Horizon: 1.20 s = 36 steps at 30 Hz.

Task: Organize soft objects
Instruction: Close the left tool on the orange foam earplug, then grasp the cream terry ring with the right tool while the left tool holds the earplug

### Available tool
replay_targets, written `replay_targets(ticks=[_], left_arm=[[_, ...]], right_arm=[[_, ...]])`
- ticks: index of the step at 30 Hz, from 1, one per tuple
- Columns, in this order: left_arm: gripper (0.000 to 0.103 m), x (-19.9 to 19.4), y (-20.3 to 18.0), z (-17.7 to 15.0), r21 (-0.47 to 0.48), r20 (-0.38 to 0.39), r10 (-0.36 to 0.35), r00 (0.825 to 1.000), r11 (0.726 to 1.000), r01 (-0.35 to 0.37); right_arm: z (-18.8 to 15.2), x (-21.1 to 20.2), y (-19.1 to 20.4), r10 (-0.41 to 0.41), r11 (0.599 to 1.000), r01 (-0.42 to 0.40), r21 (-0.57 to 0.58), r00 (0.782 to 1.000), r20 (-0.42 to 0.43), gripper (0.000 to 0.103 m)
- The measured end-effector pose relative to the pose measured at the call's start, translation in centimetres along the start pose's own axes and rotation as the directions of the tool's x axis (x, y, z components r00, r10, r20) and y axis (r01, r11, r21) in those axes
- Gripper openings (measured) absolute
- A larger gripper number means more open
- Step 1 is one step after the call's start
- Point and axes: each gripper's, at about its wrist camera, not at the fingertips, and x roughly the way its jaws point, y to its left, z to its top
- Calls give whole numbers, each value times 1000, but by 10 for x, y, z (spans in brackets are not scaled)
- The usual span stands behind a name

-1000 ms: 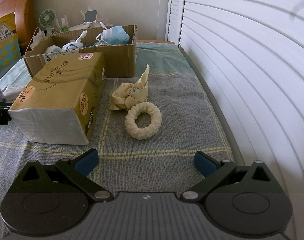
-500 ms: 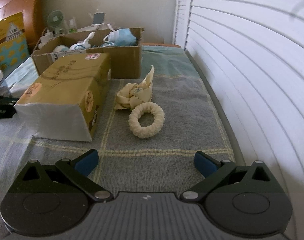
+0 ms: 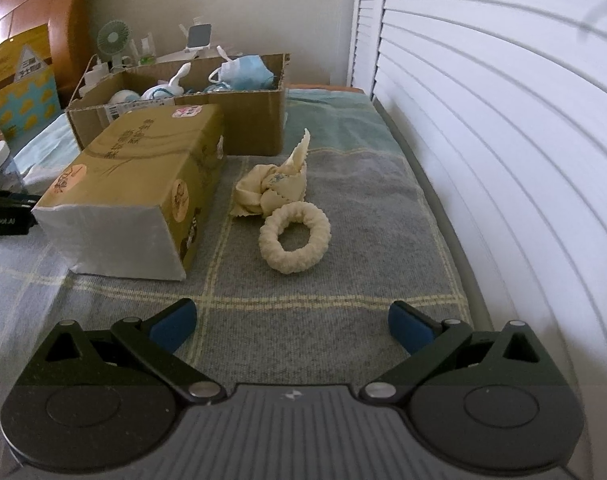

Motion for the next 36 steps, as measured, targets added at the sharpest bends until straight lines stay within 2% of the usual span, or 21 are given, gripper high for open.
replay_targets(ticks=[5, 9, 14, 18, 21, 26, 36], left_arm=[[25, 0, 0, 0, -1, 0, -1, 1000, 1000, 1], [25, 0, 0, 0, -2, -1, 0, 1000, 1000, 0], [25, 0, 0, 0, -3, -1, -1, 1000, 1000, 1], [25, 0, 0, 0, -6, -2, -2, 1000, 1000, 2], [25, 0, 0, 1, -8, -3, -4, 1000, 1000, 4], [25, 0, 1, 1, -6, -2, -2, 1000, 1000, 2], [25, 0, 1, 1, -3, -1, -7, 1000, 1000, 7]], right_arm=[[5, 1, 0, -6, 1000, 6, -5, 1000, -19, 103], [11, 0, -4, -47, 999, 47, -15, 999, 24, 103], [23, 6, -4, -59, 998, 61, -30, 997, 43, 102], [23, 18, -3, -59, 998, 59, -27, 998, -9, 103], [21, 19, -10, -29, 999, 30, 30, 999, -23, 103], [25, 21, -9, -39, 999, 41, 33, 997, -65, 103], [13, 16, -11, -37, 999, 37, 16, 999, 10, 103]])
